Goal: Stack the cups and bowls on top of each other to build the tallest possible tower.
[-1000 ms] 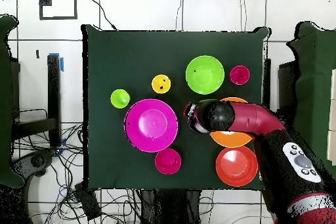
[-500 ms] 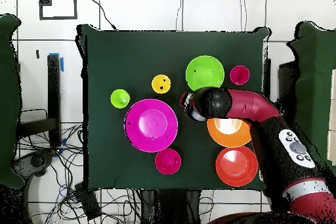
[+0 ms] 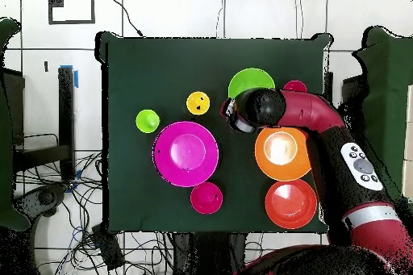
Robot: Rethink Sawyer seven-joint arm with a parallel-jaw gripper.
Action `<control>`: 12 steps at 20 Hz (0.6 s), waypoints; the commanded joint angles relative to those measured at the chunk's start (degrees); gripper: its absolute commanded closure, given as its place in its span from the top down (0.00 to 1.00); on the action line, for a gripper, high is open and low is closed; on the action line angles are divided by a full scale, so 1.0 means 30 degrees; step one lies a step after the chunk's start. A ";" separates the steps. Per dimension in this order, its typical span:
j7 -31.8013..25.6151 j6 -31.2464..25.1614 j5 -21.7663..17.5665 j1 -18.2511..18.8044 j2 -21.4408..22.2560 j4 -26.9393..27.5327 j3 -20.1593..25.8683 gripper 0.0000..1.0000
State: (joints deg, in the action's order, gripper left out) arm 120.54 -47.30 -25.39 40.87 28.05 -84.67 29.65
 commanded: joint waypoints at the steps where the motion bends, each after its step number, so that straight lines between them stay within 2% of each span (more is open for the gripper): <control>1: -0.6454 -0.2018 -0.1748 -0.1020 -0.1673 0.3598 0.1309 1.00; 6: -0.6386 -0.2779 -0.1660 -0.1455 -0.2207 0.4924 0.1248 1.00; 12: -0.6212 -0.4538 -0.1091 -0.1853 -0.2010 0.5902 0.1190 1.00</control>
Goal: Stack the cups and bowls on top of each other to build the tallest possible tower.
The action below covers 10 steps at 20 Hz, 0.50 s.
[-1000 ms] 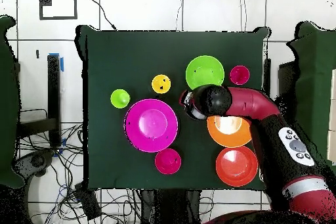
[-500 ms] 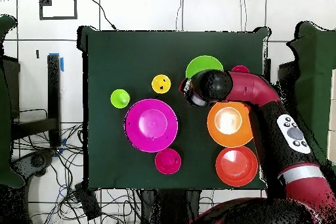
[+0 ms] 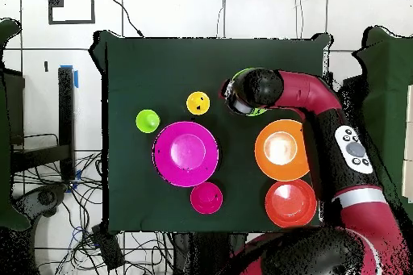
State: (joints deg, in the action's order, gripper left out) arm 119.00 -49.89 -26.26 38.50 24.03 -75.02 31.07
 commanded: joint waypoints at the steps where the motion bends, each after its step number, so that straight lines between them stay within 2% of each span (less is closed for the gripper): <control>1: -0.5580 -0.3875 -0.0715 -0.1034 -0.0424 0.2512 0.0703 1.00; 4: -0.5354 -0.4511 -0.0536 -0.0986 0.0029 0.2388 0.0760 1.00; 10: -0.5231 -0.5032 -0.0751 -0.1061 -0.0217 0.2954 0.0989 1.00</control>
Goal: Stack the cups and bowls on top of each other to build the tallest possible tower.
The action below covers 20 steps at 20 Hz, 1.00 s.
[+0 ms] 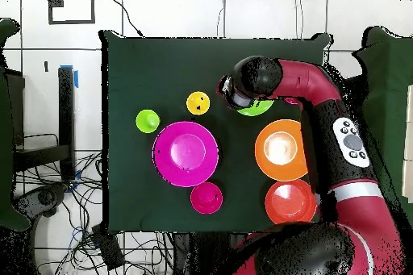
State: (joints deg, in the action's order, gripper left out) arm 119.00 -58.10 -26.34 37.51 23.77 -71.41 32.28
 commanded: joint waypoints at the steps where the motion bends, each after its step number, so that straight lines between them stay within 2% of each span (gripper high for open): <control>1: -0.5380 -0.2313 -0.0795 -0.0761 -0.0419 0.2079 0.0660 1.00; 6: -0.6030 -0.2045 -0.1185 -0.0785 -0.1580 0.3345 0.0864 1.00; 20: -0.5378 -0.0643 -0.1524 -0.1227 -0.2593 0.3970 0.0728 1.00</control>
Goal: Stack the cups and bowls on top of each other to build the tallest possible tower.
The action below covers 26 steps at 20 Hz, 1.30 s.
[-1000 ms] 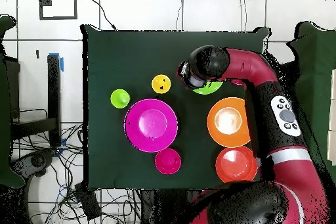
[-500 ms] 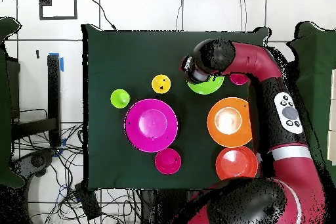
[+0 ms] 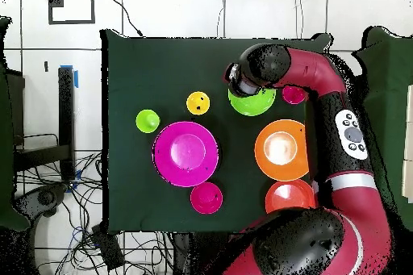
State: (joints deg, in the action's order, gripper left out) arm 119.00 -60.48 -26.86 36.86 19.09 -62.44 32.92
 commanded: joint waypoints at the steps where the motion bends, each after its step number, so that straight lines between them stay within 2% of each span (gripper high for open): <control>1: -0.5269 0.0344 -0.1352 -0.1005 -0.1048 0.0845 0.0496 1.00; 10: -0.4598 0.1018 -0.1296 -0.1216 -0.1181 0.0555 0.0379 1.00; 18: -0.4754 0.2036 -0.1636 -0.1042 -0.1720 0.0470 0.0332 1.00; 26: -0.4940 0.1953 -0.1745 -0.1028 -0.1749 0.0579 0.0169 1.00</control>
State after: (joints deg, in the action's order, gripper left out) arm 119.00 -57.64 -27.60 35.07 14.99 -61.71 32.92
